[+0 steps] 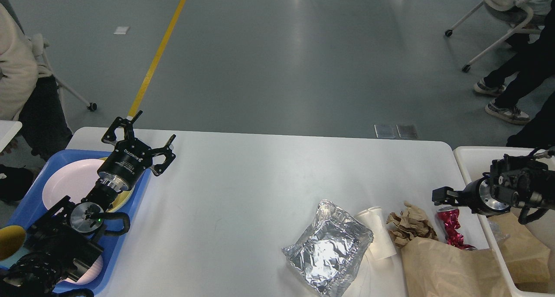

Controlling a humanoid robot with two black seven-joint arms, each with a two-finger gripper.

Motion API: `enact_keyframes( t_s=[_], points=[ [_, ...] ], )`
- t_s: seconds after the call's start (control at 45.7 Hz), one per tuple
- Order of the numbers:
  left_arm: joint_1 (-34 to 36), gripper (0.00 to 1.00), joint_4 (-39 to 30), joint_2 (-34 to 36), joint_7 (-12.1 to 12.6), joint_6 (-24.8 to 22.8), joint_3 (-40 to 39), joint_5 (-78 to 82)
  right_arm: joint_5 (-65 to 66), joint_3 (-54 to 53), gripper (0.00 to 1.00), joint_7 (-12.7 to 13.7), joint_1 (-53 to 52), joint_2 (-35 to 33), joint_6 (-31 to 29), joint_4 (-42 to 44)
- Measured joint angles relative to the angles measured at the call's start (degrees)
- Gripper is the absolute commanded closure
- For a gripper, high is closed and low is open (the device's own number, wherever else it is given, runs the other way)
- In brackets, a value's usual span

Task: Tidy desktop
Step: 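Lower the right gripper toward the red wrapper beside the bin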

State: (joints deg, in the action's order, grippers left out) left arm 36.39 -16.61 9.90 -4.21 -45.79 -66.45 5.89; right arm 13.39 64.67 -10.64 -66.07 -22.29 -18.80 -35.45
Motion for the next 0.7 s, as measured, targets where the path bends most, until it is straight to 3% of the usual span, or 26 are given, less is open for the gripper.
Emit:
enact_keyframes(
  t_s=[0.526, 0.701],
  points=[
    [0.00, 0.03, 0.00, 0.02, 0.00, 0.00, 0.00, 0.00, -2.63, -2.29, 0.03, 0.00, 3.51, 0.32, 2.56, 0.38],
    [0.00, 0.03, 0.00, 0.02, 0.00, 0.00, 0.00, 0.00, -2.67, -3.93, 0.11, 0.00, 4.43, 0.33, 3.21, 0.38]
  ],
)
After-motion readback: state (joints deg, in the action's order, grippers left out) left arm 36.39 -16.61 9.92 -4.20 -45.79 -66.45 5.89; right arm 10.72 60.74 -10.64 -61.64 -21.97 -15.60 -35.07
